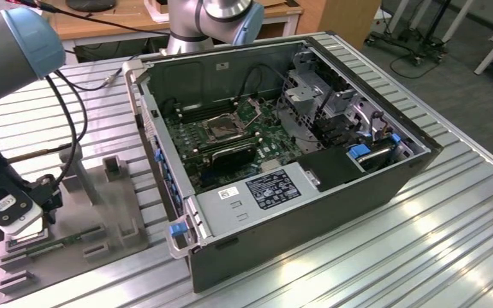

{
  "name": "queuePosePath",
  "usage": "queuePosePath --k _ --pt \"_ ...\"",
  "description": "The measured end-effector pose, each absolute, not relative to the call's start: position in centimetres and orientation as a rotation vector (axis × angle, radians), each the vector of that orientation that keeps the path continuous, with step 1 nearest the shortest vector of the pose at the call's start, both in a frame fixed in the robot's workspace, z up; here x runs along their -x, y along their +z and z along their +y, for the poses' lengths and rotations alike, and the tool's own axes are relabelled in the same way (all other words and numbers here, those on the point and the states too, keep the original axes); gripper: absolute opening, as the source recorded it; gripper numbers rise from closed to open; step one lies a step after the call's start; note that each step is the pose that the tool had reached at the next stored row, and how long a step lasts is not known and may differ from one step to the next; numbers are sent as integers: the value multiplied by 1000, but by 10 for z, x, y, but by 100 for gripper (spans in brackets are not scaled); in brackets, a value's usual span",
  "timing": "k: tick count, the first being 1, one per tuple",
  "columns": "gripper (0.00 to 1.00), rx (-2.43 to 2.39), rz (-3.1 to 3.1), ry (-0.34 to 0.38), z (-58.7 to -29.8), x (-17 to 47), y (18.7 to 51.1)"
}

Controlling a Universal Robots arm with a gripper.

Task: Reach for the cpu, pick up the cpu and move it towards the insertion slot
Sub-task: 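Pick up the cpu and move it towards the insertion slot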

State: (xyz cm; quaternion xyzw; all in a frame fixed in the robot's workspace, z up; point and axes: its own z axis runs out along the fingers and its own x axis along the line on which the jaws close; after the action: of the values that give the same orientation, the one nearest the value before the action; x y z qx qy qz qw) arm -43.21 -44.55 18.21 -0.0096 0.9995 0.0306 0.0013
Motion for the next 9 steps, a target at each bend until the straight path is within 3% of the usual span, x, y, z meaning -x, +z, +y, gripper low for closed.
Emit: queuePosePath --k 6,7,9 --pt "75 30 3137 96 -446 432 182" --pt "68 30 3137 96 -446 432 182" --pt "68 30 3137 96 -446 432 182"
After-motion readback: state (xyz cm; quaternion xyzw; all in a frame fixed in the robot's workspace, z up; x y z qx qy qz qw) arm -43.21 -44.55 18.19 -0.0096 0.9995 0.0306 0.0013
